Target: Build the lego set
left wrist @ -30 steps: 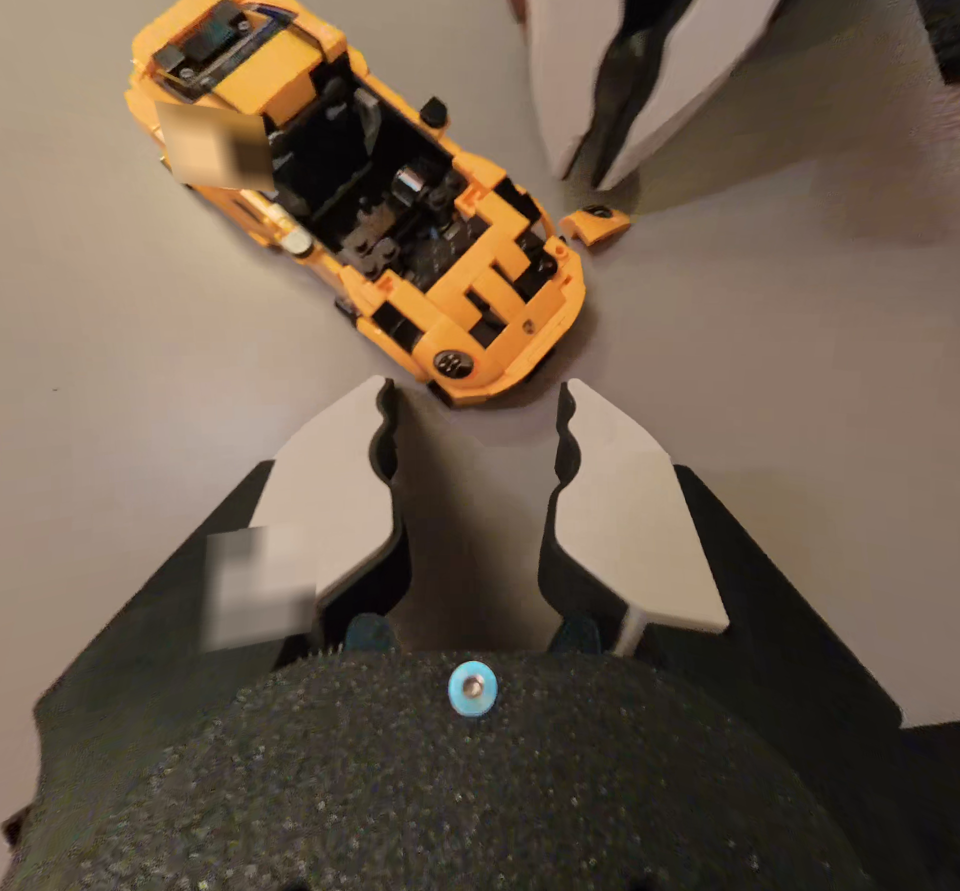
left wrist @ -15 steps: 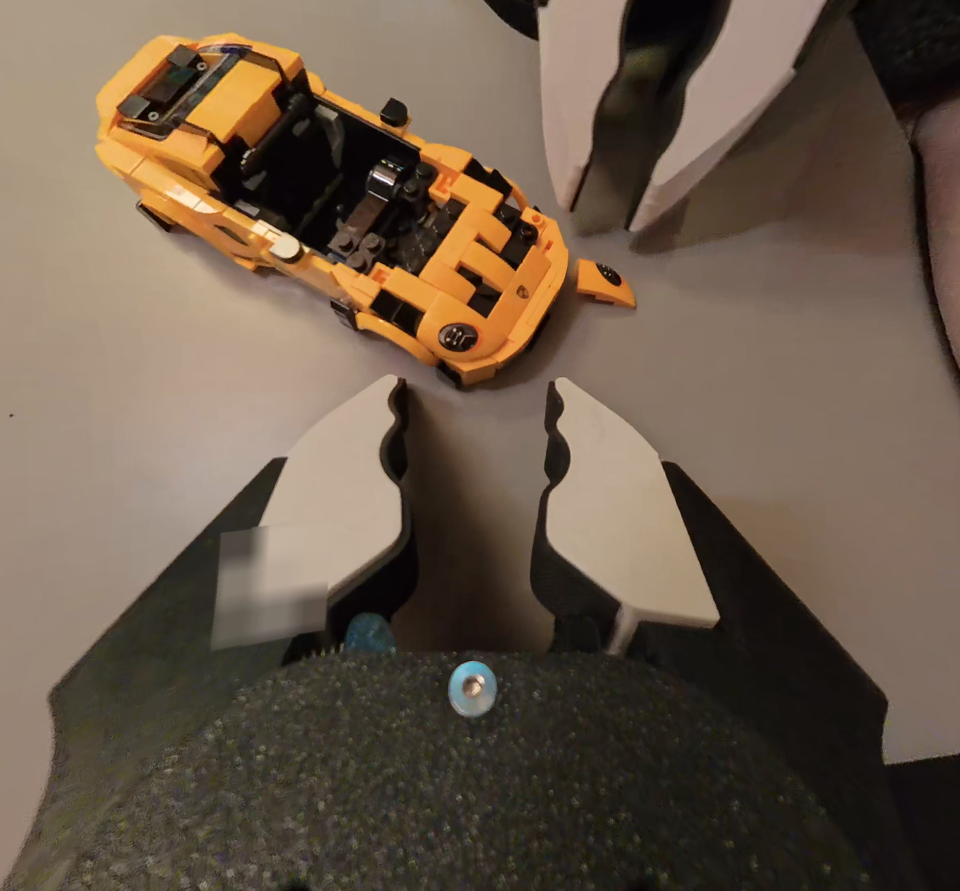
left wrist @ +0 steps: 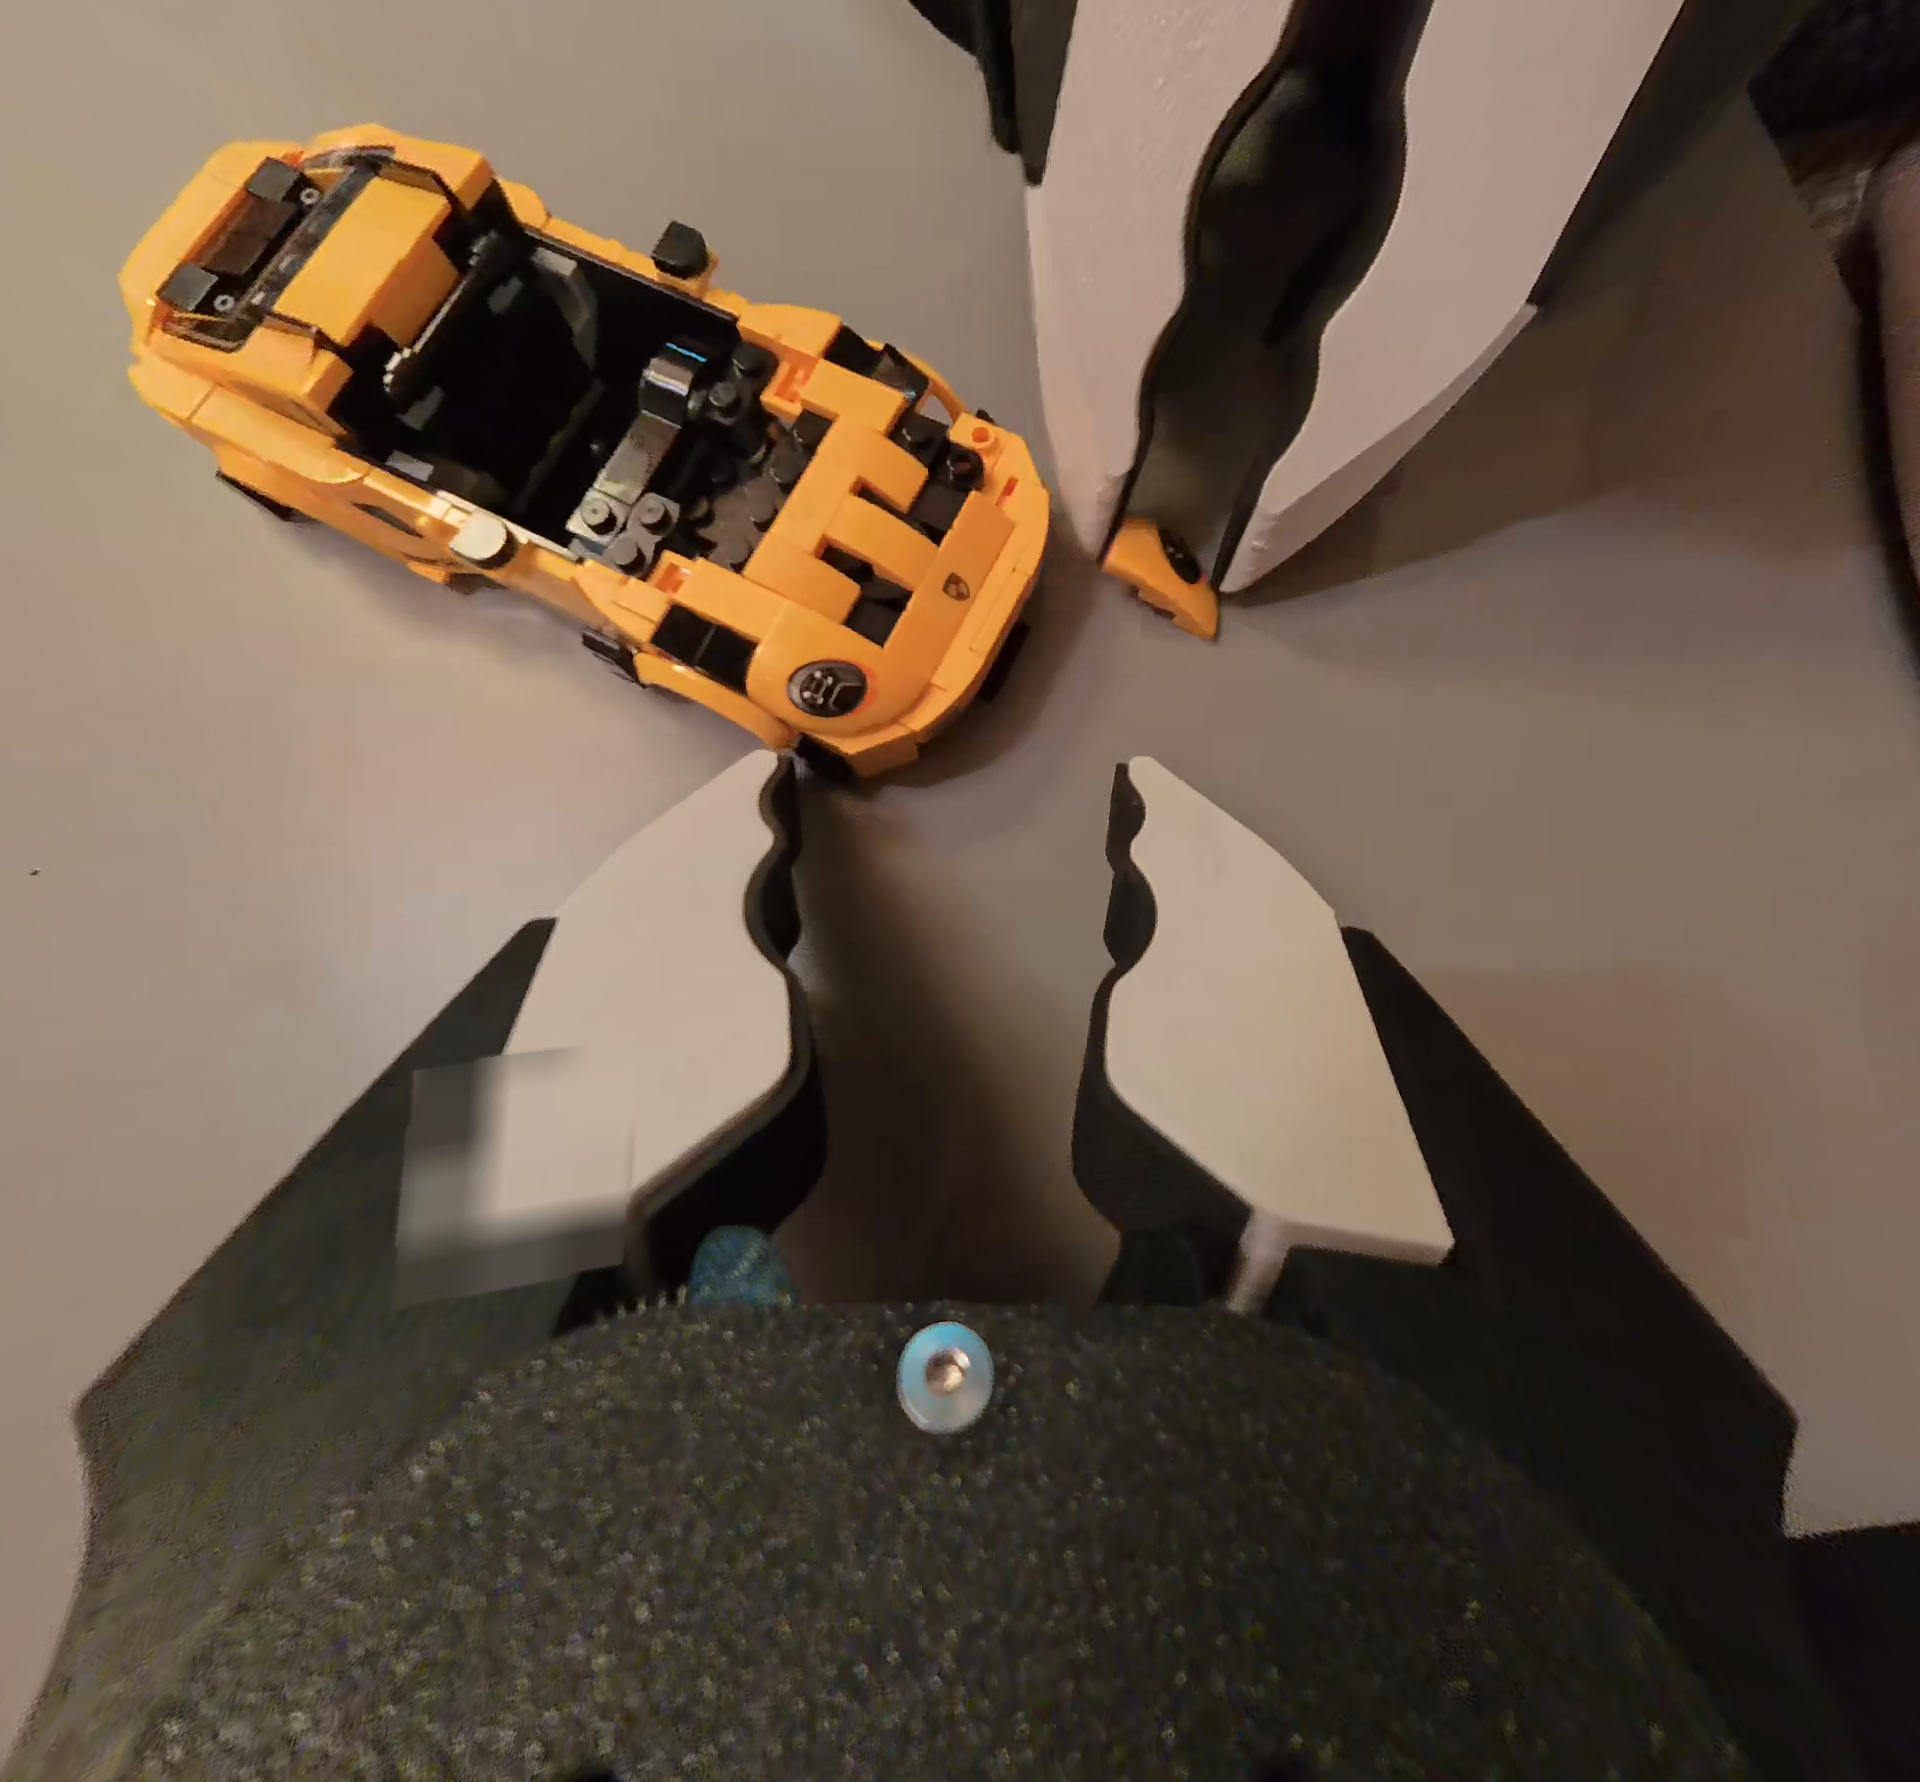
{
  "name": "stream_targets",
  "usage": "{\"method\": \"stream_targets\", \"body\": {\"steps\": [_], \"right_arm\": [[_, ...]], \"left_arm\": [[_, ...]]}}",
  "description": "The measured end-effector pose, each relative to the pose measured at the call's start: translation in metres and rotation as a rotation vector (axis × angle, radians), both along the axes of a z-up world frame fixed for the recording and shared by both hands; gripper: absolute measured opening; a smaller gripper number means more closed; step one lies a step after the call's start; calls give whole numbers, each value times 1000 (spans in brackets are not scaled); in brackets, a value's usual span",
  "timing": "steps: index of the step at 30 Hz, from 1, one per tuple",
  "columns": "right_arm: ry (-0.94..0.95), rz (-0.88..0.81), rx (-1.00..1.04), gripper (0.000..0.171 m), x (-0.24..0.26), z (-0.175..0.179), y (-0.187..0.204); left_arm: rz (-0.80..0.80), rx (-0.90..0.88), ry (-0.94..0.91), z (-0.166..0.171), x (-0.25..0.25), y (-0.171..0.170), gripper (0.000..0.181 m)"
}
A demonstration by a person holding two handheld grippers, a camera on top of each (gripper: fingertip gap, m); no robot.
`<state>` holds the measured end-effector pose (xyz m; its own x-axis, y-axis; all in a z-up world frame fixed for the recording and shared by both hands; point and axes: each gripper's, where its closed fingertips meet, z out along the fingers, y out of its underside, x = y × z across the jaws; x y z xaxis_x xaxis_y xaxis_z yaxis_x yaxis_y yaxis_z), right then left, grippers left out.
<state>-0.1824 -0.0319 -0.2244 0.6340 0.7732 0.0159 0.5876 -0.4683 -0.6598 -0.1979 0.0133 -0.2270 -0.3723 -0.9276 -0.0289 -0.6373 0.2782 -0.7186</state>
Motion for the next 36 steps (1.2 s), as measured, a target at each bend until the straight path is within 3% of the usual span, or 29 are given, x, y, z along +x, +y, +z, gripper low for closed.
{"method": "stream_targets", "body": {"steps": [2,5,11,18,23,31,33,36], "right_arm": [[47,-29,9,8,1,10,-2],[67,-112,63,10,12,31,8],[12,-116,23,7,17,19,8],[-63,-79,-19,34,33,10,-25],[-79,-19,-12,34,25,-1,-37],[-95,70,28,13,12,-2,-24],[-54,33,-4,12,14,-1,-24],[232,-59,-82,12,3,22,-25]], "left_arm": [[5,-1,-3,0,0,1,56],[6,-12,-10,1,2,-1,56],[6,-13,-6,0,2,-1,55],[7,-32,-8,-1,2,-1,54],[12,-44,-8,-1,2,-1,54],[-17,-10,-31,8,-3,-1,50],[-31,26,-69,16,-3,-2,46],[-134,63,-173,38,-2,-25,43]]}}
